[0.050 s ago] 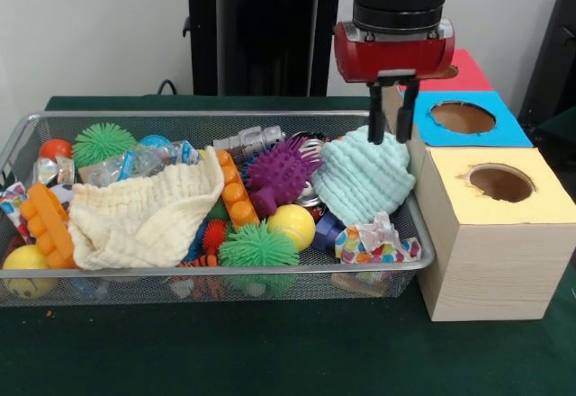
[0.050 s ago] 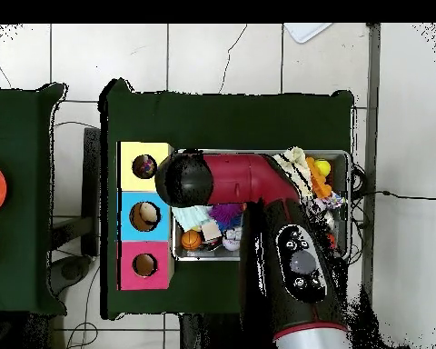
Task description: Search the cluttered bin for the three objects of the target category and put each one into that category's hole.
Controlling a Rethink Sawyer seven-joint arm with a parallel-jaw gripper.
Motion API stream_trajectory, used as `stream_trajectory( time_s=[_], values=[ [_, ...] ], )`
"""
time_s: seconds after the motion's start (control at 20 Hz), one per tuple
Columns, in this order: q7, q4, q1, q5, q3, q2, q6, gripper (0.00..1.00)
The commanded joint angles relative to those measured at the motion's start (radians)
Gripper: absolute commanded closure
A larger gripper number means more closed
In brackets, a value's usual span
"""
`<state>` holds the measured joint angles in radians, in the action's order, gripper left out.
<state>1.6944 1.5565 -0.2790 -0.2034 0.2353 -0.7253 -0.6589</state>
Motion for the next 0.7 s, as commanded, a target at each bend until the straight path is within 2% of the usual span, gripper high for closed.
stream_trajectory(
  time_s=[0.05, 0.25, 0.4, 0.7],
  values=[
    [-0.098, -0.028, -0.058, -0.017, 0.075, 0.028, -0.113, 0.00],
    [-0.126, -0.059, -0.076, -0.044, 0.080, 0.041, -0.111, 0.00],
    [-0.139, -0.124, -0.066, -0.073, 0.078, 0.067, -0.123, 0.00],
    [-0.147, -0.213, -0.059, -0.066, 0.085, 0.093, -0.184, 0.00]
  ],
)
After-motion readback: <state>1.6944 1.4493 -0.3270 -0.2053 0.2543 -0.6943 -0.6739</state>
